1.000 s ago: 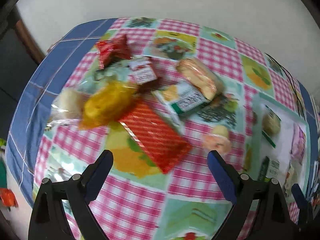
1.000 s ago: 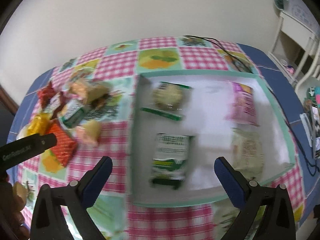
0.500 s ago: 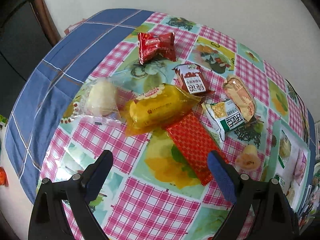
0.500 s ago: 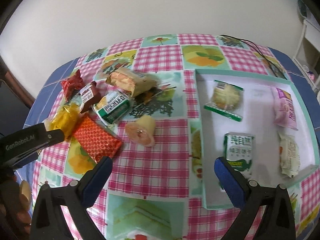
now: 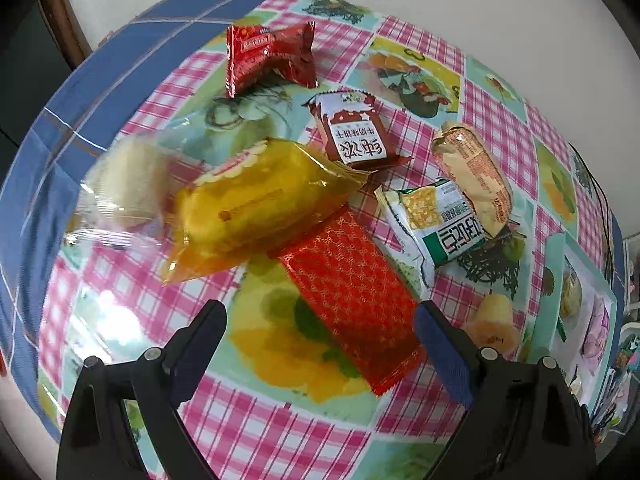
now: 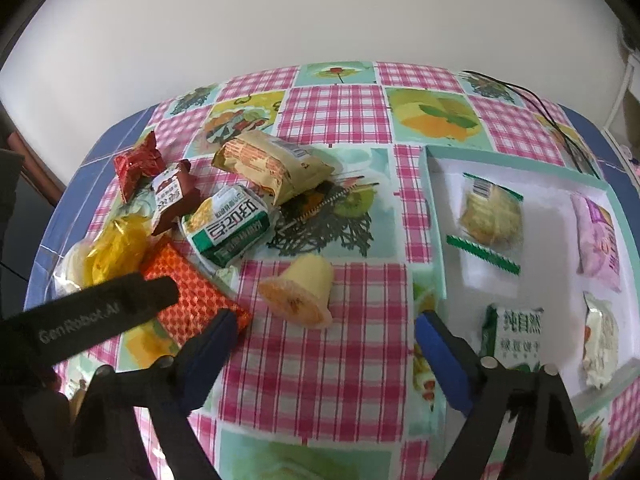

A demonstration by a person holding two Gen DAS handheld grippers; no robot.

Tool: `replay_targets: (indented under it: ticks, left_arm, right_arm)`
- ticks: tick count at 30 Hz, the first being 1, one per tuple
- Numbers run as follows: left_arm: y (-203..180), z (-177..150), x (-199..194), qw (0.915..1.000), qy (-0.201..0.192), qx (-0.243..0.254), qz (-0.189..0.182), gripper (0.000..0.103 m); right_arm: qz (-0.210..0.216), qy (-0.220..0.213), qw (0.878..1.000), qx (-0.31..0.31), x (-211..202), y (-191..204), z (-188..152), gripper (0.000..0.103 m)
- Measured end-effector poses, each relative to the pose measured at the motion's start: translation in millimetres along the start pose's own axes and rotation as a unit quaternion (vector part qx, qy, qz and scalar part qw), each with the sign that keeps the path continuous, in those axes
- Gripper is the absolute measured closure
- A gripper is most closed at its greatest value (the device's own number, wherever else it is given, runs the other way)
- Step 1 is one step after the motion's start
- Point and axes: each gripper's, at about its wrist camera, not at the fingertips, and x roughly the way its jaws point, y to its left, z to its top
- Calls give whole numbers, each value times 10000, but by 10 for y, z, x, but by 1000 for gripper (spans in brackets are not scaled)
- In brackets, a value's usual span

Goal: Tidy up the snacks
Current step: 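Close the right tool on the yellow pudding cup while the left tool grasps the red foil pack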

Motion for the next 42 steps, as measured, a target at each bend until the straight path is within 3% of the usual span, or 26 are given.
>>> replay_targets:
  ticks: [3, 16, 23, 29, 33, 38, 42]
  left_arm:
    - [3, 40, 64, 9999, 21, -97, -47, 8]
    - [-45, 166, 274, 9996, 104, -255, -44, 8]
    - [-149, 174, 319, 9998, 63, -66, 160, 8]
    - [-209, 93, 373, 9977, 132, 320, 586, 8]
    - [-181, 69, 367, 9975, 192, 322, 607, 8]
    - [-141, 63, 366, 9974, 254, 274, 622, 8]
    - [-44, 44, 355, 9974, 281, 247, 621, 8]
  right_arm:
    - [39, -20, 10000, 56, 54, -11, 53, 20]
    - [139, 139, 9998, 43, 331, 59, 110, 21]
    - [79, 204, 9997, -93, 407, 86, 88, 22]
    - [-12, 215, 9996, -165, 400, 81, 77, 26]
    - [-12, 230, 9996, -176, 377, 70, 68, 28]
    - [-11, 247, 9995, -200, 349, 59, 45, 36]
    - [25, 275, 9994, -195, 330, 53, 45, 51]
